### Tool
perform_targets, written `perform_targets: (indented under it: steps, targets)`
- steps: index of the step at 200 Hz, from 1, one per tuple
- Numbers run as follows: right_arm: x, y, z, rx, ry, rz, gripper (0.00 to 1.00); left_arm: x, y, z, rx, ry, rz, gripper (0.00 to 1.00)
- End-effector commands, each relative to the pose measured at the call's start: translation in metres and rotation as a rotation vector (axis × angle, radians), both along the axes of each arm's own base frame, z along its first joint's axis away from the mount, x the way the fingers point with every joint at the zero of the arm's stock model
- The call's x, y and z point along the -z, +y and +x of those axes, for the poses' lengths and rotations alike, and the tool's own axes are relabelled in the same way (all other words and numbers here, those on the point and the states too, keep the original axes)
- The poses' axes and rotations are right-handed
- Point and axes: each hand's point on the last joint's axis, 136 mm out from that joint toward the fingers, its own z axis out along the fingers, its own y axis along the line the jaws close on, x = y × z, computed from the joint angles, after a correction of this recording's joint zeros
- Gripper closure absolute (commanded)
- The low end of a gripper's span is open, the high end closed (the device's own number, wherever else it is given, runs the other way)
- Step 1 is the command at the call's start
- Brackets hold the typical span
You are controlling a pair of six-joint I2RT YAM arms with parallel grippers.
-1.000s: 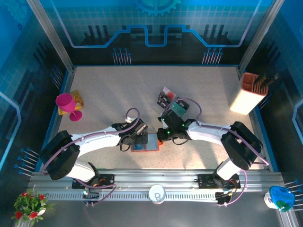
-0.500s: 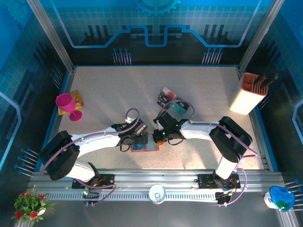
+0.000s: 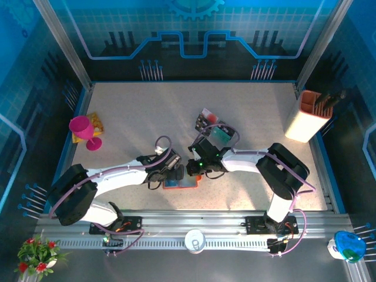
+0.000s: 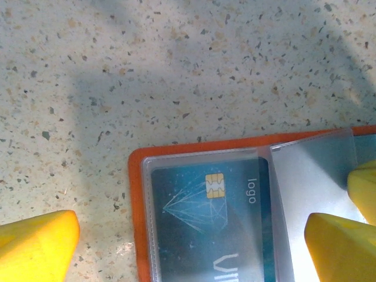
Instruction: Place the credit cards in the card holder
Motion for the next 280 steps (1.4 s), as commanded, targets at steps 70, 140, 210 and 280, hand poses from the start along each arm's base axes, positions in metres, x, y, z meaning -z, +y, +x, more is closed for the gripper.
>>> perform_targets:
  steps: [70,140,210,280]
  targets:
    - [-0.005,0.008,-0.005,-0.012,0.011,0.03,1.0,0.013,0.001,-0.01,0.019,0.024,-0.008,0.01]
    - [-0.017,-0.007,0.0,0.035,-0.011,0.045,0.79,0.021,0.005,-0.015,0.007,0.037,-0.013,0.03]
    - [-0.004,-0.001,-0.004,0.023,0.032,0.052,0.7,0.021,0.006,-0.016,0.005,0.033,-0.015,0.04]
    - [-0.004,0.01,-0.008,-0.018,0.061,0.079,0.73,0.02,0.005,-0.015,0.004,0.028,-0.02,0.04]
